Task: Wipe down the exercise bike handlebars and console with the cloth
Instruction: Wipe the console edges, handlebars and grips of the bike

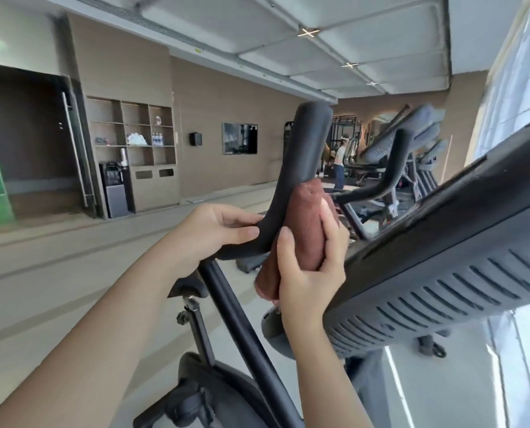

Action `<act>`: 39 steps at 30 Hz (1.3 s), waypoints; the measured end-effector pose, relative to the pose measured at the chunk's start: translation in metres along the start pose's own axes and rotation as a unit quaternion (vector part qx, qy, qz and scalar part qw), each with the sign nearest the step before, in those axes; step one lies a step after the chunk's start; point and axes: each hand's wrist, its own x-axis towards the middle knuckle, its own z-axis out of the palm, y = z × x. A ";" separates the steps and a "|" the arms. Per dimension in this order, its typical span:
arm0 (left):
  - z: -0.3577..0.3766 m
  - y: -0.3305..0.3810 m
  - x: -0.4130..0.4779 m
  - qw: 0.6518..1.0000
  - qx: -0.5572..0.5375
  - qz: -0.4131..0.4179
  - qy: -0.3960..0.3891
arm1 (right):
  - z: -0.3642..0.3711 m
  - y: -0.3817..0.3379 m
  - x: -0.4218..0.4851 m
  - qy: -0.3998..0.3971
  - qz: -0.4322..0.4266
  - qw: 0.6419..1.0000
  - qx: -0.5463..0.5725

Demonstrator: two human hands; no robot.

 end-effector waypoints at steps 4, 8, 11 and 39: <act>0.002 0.002 -0.003 1.000 0.004 -0.024 0.012 | 0.003 -0.014 0.019 0.006 -0.008 1.000 0.016; 0.003 0.000 -0.002 1.000 0.008 -0.014 0.017 | 0.013 -0.030 0.077 0.007 -0.035 0.999 0.009; 0.006 -0.003 -0.002 1.000 -0.010 -0.002 0.028 | 0.015 -0.029 0.095 -0.010 -0.002 0.999 0.046; 0.005 -0.017 -0.005 0.998 -0.040 0.055 0.009 | 0.024 0.006 0.011 0.089 -0.038 0.995 0.005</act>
